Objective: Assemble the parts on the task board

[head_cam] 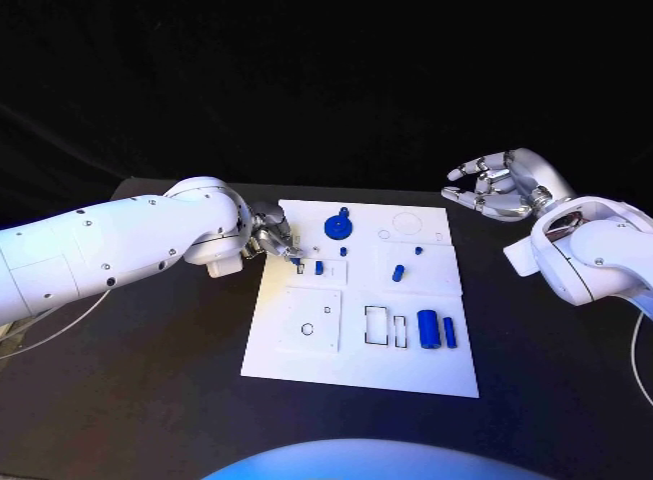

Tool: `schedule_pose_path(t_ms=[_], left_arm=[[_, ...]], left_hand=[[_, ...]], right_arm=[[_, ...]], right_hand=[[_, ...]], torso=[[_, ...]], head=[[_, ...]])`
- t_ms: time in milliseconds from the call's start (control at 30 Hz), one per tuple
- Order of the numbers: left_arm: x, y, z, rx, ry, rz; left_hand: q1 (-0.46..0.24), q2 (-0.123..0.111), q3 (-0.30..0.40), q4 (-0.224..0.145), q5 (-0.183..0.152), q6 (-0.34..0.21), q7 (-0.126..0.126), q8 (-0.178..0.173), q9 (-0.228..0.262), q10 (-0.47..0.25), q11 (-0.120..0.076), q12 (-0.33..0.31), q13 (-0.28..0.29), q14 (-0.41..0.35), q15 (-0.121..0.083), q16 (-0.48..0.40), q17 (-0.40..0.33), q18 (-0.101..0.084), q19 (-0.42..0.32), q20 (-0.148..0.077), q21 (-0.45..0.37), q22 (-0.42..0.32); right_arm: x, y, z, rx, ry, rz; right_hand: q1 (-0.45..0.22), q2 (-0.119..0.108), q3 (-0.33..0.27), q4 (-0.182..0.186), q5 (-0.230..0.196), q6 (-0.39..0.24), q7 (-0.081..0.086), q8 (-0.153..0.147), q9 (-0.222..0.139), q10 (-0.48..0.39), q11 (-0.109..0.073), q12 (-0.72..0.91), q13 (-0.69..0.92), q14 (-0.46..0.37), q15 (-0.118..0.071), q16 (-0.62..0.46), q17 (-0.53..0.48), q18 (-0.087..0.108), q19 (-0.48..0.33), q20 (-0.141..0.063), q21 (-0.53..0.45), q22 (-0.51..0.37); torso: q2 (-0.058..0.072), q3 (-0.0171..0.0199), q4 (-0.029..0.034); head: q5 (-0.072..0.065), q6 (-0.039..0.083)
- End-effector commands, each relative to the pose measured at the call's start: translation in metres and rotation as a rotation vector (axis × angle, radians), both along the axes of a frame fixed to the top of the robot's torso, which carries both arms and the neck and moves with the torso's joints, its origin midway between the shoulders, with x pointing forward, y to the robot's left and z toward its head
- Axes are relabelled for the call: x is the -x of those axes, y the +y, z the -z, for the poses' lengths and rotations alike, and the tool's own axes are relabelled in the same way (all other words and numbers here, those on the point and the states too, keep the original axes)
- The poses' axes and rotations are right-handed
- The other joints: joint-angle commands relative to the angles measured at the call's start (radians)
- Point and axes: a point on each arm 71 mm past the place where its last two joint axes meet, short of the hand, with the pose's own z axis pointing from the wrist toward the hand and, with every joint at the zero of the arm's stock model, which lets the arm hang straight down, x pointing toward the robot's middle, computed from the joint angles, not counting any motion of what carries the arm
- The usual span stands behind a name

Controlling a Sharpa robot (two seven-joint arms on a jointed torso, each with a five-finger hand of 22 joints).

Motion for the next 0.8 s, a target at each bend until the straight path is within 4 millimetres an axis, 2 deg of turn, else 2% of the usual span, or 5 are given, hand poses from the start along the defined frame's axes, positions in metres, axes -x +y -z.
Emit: schedule_pose_path(t_ms=[33, 267, 567, 800], left_arm=[[0.0012, -0.0025, -0.0008, -0.01, -0.083, 0.026], [0.0067, -0.0069, 0.0025, -0.012, -0.081, 0.046], [0.0099, -0.0102, 0.0045, -0.046, -0.062, 0.065], [0.0105, -0.0105, 0.0056, -0.07, -0.052, 0.074]], left_hand=[[-0.005, -0.015, 0.13, -0.124, 0.0, 0.008, -0.011, 0.004, 0.017, 0.008, -0.002, 0.007, 0.001, 0.104, -0.005, 0.006, 0.264, -0.015, 0.008, -0.008, 0.003, 0.011], [-0.007, -0.019, 0.136, -0.126, 0.0, 0.009, -0.011, 0.004, 0.017, 0.011, -0.002, 0.01, 0.003, 0.104, -0.005, 0.006, 0.264, -0.016, 0.009, -0.009, 0.004, 0.012], [-0.008, -0.021, 0.139, -0.128, 0.0, 0.01, -0.011, 0.005, 0.017, 0.012, -0.003, 0.011, 0.005, 0.104, -0.005, 0.006, 0.264, -0.016, 0.009, -0.009, 0.004, 0.013], [-0.008, -0.023, 0.143, -0.13, 0.0, 0.01, -0.012, 0.005, 0.017, 0.013, -0.003, 0.012, 0.005, 0.104, -0.005, 0.006, 0.264, -0.016, 0.009, -0.009, 0.004, 0.013]], right_arm=[[0.0006, 0.0012, 0.0011, 0.003, 0.0, -0.016], [0.0008, 0.0015, 0.0025, 0.003, 0.003, -0.017], [0.0008, 0.0015, 0.0031, 0.003, 0.005, -0.017], [0.0007, 0.0019, 0.0033, 0.004, 0.005, -0.019]], right_hand=[[-0.011, 0.003, 0.001, 0.001, 0.003, -0.006, -0.003, 0.006, -0.001, 0.001, -0.003, 0.003, 0.0, 0.059, -0.008, -0.004, 0.083, 0.005, 0.065, -0.009, -0.003, 0.218], [-0.011, 0.003, 0.001, 0.001, 0.003, -0.006, -0.003, 0.006, -0.001, 0.001, -0.003, 0.003, 0.0, 0.059, -0.008, -0.004, 0.083, 0.005, 0.065, -0.009, -0.003, 0.218], [-0.011, 0.003, 0.001, 0.001, 0.003, -0.006, -0.003, 0.006, -0.001, 0.001, -0.003, 0.003, 0.0, 0.059, -0.008, -0.004, 0.083, 0.005, 0.065, -0.009, -0.003, 0.218], [-0.011, 0.003, 0.001, 0.001, 0.003, -0.006, -0.003, 0.006, -0.001, 0.001, -0.003, 0.003, 0.0, 0.059, -0.008, -0.004, 0.083, 0.005, 0.065, -0.009, -0.003, 0.218]], torso=[[0.0, -0.0001, 0.0012], [0.002, 0.0007, -0.0045], [0.002, 0.0025, -0.0031], [0.002, 0.0024, -0.0041]], head=[[0.002, 0.001], [0.008, 0.001], [0.008, -0.004], [0.009, -0.007]])
